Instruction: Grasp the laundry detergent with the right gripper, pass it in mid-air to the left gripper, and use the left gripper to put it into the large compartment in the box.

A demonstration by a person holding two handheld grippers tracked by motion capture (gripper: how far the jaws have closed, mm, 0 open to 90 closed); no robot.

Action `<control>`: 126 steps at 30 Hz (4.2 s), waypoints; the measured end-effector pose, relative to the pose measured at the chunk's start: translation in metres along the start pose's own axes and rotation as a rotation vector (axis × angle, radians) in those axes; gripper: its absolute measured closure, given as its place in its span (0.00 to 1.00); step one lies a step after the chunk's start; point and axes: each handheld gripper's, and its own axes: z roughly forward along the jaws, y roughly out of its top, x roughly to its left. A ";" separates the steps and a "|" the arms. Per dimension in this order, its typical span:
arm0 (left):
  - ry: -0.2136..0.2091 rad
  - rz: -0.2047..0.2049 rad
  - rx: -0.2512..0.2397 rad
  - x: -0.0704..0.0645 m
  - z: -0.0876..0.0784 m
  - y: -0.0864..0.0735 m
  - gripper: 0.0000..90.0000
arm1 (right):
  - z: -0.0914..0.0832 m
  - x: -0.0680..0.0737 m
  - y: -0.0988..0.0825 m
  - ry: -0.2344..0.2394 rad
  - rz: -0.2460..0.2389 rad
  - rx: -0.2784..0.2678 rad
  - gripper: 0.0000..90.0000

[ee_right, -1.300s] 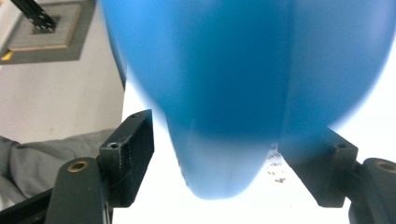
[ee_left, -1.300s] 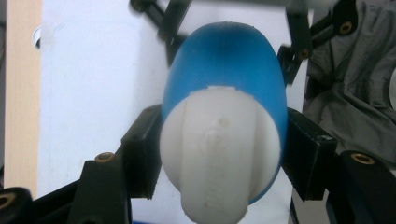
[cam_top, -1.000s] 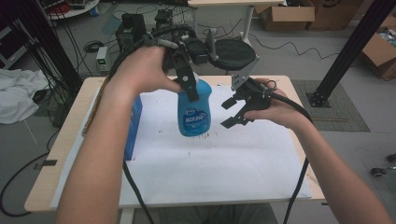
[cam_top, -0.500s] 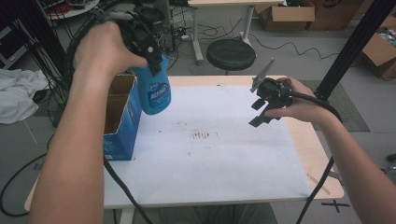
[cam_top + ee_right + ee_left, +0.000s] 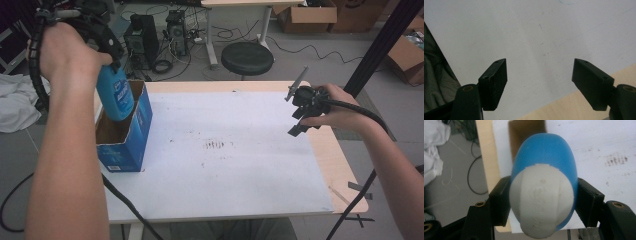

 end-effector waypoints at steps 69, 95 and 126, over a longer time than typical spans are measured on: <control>-0.071 -0.050 0.208 0.006 0.163 -0.021 0.44 | 0.005 -0.008 -0.013 -0.002 0.023 0.003 0.33; -0.076 -0.043 0.246 0.004 0.186 -0.028 0.43 | 0.008 -0.006 -0.013 -0.003 0.014 0.011 0.33; -0.071 -0.039 0.251 -0.001 0.186 -0.030 0.43 | 0.003 -0.003 -0.015 -0.006 0.018 0.010 0.33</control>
